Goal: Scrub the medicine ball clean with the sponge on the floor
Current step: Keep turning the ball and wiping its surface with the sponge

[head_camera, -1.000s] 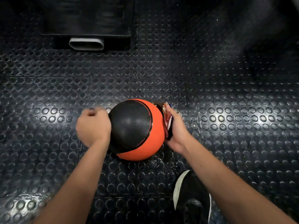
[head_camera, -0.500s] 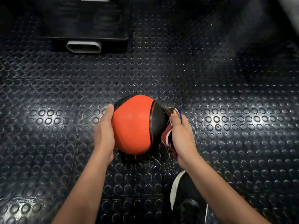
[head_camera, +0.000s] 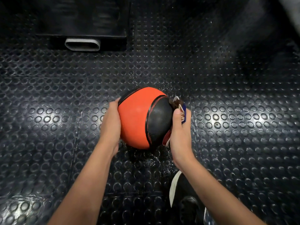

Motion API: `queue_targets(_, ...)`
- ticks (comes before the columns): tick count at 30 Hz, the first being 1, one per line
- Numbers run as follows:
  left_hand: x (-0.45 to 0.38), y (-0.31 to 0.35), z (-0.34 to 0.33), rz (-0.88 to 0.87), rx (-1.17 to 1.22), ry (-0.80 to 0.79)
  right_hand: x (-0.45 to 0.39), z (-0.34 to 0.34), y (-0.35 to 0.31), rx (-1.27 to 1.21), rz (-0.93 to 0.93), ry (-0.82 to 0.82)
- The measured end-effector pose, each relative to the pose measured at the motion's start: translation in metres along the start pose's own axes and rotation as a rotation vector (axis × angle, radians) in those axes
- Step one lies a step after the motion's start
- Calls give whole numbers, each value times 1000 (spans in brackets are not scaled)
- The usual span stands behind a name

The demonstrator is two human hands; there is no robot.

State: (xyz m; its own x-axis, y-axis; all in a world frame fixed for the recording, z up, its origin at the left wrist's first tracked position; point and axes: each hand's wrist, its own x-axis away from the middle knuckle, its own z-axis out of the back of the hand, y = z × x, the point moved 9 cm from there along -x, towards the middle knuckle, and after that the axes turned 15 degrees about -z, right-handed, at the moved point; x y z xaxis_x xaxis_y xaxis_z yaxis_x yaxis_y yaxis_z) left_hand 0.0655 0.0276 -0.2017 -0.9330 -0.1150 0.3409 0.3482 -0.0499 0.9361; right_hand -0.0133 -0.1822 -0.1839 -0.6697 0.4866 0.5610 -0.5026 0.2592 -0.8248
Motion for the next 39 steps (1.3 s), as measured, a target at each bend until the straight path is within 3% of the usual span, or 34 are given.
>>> queue_targets(4, 2, -6, 4, 9, -6, 174, 2, 1, 1, 158, 61, 25)
queue_targets(8, 0, -5, 7, 26, 6, 194, 1, 1, -15, 239, 126, 57)
queue_targets(11, -1, 0, 7, -30, -15, 180, 1, -15, -30, 279, 221, -13)
queue_targets(13, 1, 3, 5, -65, -15, 163, -14, -18, -20, 196, 144, -83)
queue_targets(16, 1, 0, 9, -74, -7, 161, -54, -11, 37, 99, -230, -160)
queue_targets(18, 0, -1, 11, -75, -3, 150, -56, -9, 53, 31, -349, -227)
queue_targets(21, -5, -1, 14, -72, -25, 125, -42, -13, 23, -43, -247, -103)
queue_targets(24, -9, 2, 12, -78, -34, 101, -24, -17, 0, 36, 21, -102)
queue_targets(26, -8, 4, 8, -86, -37, 89, -34, -15, 11, 20, -77, -65)
queue_targets(28, -8, 5, 5, -79, -28, 74, -44, -17, 28, -94, -319, -119)
queue_targets(30, -8, 6, 3, -74, -34, 53, -44, -19, 29, -119, -417, -183)
queue_targets(32, -11, 9, 5, -86, -46, 42, -43, -20, 13, -89, -311, -170)
queue_targets(36, -14, 9, 5, -79, -36, 10, -27, -26, -20, 149, 105, -132)
queue_targets(37, -14, 9, 4, -84, -34, 0, -28, -26, -17, 170, 109, -127)
queue_targets(39, -13, 11, 0, -109, -42, -9, -44, -19, 1, 80, -75, -111)
